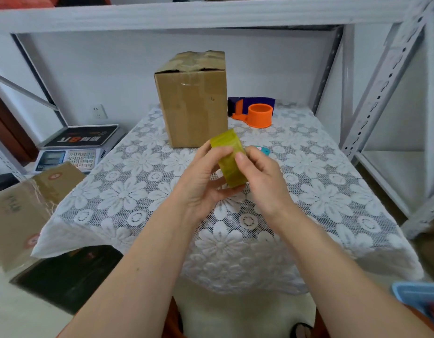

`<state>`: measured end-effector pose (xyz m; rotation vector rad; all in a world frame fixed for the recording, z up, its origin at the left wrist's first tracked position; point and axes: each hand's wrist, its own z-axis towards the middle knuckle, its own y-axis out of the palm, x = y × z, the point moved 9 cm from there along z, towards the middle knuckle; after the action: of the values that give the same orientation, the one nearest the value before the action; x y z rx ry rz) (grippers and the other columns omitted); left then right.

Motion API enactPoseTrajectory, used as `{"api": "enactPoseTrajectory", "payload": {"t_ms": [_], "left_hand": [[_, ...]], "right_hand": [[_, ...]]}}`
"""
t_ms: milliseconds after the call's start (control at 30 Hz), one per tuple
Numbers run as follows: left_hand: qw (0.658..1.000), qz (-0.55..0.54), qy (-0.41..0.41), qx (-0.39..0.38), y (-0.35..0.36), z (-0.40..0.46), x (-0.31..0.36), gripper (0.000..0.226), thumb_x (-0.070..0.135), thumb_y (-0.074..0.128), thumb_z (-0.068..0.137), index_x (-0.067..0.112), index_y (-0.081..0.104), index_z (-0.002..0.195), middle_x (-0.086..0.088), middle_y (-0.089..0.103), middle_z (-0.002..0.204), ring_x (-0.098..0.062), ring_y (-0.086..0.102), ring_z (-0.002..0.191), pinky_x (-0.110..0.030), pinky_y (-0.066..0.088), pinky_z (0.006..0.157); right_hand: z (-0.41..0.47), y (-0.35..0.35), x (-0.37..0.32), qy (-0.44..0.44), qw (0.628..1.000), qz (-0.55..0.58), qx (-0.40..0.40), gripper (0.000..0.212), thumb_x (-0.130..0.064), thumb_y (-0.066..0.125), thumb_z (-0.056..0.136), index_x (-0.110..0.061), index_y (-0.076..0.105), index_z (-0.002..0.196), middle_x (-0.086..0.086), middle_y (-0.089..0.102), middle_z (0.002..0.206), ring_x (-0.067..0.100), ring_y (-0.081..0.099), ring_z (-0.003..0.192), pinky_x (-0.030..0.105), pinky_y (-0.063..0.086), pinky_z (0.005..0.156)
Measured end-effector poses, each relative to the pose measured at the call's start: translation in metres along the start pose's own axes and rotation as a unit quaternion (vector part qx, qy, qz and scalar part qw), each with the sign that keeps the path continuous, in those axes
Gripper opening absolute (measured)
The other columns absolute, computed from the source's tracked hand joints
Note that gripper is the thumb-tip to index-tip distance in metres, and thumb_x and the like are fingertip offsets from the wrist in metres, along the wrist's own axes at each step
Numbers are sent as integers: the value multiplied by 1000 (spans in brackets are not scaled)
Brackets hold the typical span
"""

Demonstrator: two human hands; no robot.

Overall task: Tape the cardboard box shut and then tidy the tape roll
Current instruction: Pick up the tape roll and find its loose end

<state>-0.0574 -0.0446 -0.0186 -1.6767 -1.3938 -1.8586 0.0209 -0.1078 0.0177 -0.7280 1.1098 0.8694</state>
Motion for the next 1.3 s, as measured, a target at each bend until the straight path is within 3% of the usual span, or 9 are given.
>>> {"api": "enactPoseTrajectory", "payload": {"t_ms": [167,333,400,633,733,833,933,1133,1300], "left_hand": [[997,-64,-30,16,-8,4,-6,32,29,68,79,15,65,108,-17,59,106,-36,60,94,-63,45,94],[1000,-25,-1,3,-1,3,-1,33,24,66,84,19,59,115,-9,60,99,-27,61,83,-56,49,89],[1000,2,12,-16,3,2,1,46,21,70,81,19,56,124,-7,62,102,-28,62,89,-57,50,90],[999,22,28,-30,4,3,0,61,21,76,73,25,53,129,-5,70,104,-29,64,97,-51,56,82],[1000,1,14,4,0,4,-2,55,29,74,78,21,53,129,-8,64,108,-28,63,91,-46,57,73],[999,-31,-7,31,-3,4,-5,53,33,69,82,15,54,129,-10,63,102,-27,64,85,-51,56,77],[998,-41,-14,39,-4,3,-5,52,34,68,83,13,55,128,-8,63,95,-25,64,80,-49,57,74],[996,-69,-37,52,-8,2,-7,51,33,70,81,12,57,125,-13,60,103,-34,62,94,-55,55,80],[992,-99,-53,62,-12,2,-11,52,32,73,79,11,59,125,-17,61,108,-41,61,107,-66,48,88]], "right_hand": [[0,3,0,-1,1000,0,-10,34,-13,49,96,-17,46,62,-18,47,50,-3,43,50,10,36,49],[0,-2,1,13,999,20,23,37,-26,50,96,5,63,81,12,61,68,5,54,63,16,44,56],[0,-6,2,23,998,33,39,38,-30,49,96,0,68,81,6,65,68,3,58,62,14,47,57],[1,-12,8,52,996,45,61,49,-43,50,93,1,69,84,27,68,85,25,65,69,28,53,63],[0,-11,4,45,997,43,53,45,-38,54,92,4,67,85,23,68,82,22,63,69,30,52,62],[-1,-9,3,37,998,24,40,34,-33,56,92,-1,66,85,23,67,88,25,61,75,38,52,68],[-1,-7,3,35,999,16,22,28,-29,55,93,-6,66,83,17,68,83,16,59,72,30,49,66],[-1,-2,1,25,999,24,-22,21,-18,51,96,-13,68,83,-4,64,73,0,57,66,12,46,59],[-1,2,1,27,997,29,-62,23,-16,48,97,-23,70,93,4,71,91,10,63,85,24,50,78]]}}
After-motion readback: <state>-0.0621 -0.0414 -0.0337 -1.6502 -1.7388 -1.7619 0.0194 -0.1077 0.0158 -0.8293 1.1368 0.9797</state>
